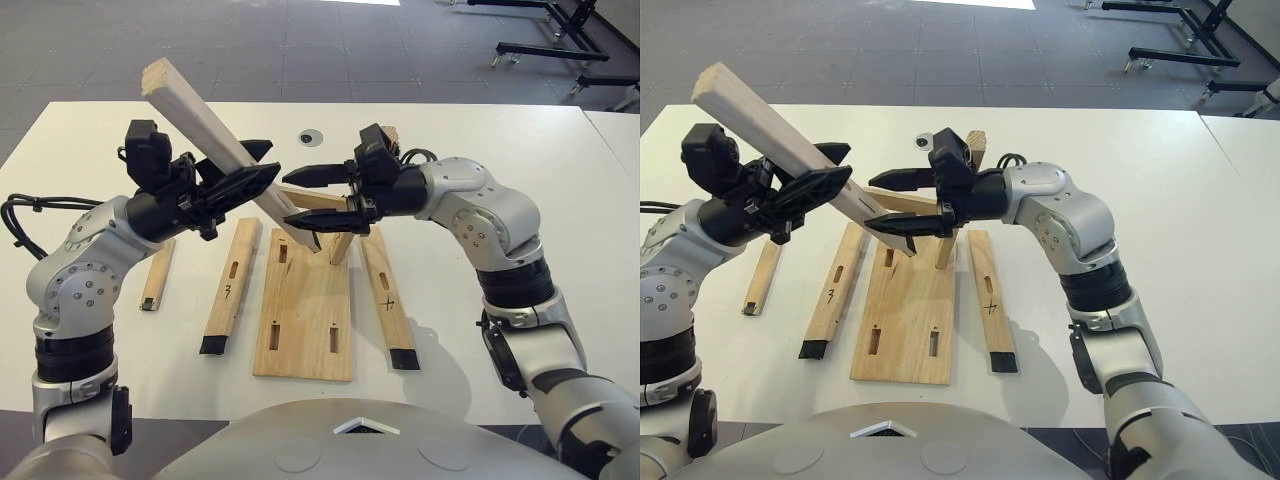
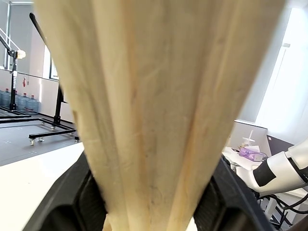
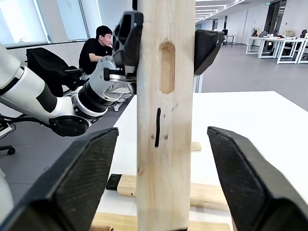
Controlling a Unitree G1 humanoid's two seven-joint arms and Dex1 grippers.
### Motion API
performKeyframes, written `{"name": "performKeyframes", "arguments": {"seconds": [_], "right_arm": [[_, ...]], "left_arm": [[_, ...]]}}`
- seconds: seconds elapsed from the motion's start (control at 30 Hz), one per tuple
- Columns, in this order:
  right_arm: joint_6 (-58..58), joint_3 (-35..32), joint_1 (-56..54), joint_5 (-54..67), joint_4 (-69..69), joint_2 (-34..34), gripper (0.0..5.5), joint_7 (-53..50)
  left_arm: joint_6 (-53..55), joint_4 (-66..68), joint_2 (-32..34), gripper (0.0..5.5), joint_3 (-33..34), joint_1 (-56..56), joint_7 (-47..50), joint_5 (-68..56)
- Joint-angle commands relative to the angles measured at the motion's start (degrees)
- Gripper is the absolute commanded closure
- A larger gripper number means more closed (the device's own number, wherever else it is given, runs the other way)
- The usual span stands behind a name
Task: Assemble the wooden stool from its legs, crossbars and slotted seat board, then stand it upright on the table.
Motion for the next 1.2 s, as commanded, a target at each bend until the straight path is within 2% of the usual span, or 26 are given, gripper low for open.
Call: {"name": "performKeyframes", "arguments": {"seconds": [0.03, 0.2, 0.3, 0.43, 0.6, 0.73, 1.0, 1.2], "right_arm": [[0.7, -3.4, 0.2, 1.5, 0.5, -2.2, 1.37, 1.0], [0.9, -10.0, -2.3, 4.9, 2.2, -3.6, 0.60, 0.8], [0.9, -12.9, -4.1, 6.4, 3.9, -3.7, 0.60, 0.3], [1.5, -14.6, -6.7, 8.9, 3.4, -2.5, 0.60, -0.6], [0.8, -17.0, -10.4, 10.3, 6.2, -0.9, 0.60, -3.4], [0.1, -19.8, -13.0, 10.0, 11.2, -0.3, 0.60, -6.4], [0.0, -19.2, -12.7, 9.3, 11.1, -0.3, 0.60, -7.1], [-0.3, -18.2, -12.6, 8.7, 11.4, -0.2, 0.60, -7.0]], "left_arm": [[-0.7, 0.5, 0.7, 3.46, 2.1, 1.4, -0.8, -0.1], [0.5, 0.6, 3.9, 3.47, 6.2, 4.1, -3.4, -1.8], [-0.3, 1.5, 7.5, 3.47, 6.9, 6.2, -6.3, 1.9], [-4.0, 5.2, 10.5, 3.47, 3.7, 6.6, -8.5, 11.4], [-9.9, 9.5, 8.4, 3.47, 1.1, 4.6, -6.5, 19.8], [-20.3, 12.9, 3.9, 3.47, 1.2, 3.0, -4.9, 25.4], [-34.8, 22.1, -2.4, 3.47, -0.6, -2.0, -0.7, 34.2], [-35.3, 30.6, -4.3, 3.47, 0.3, -6.0, -15.4, 24.3]]}}
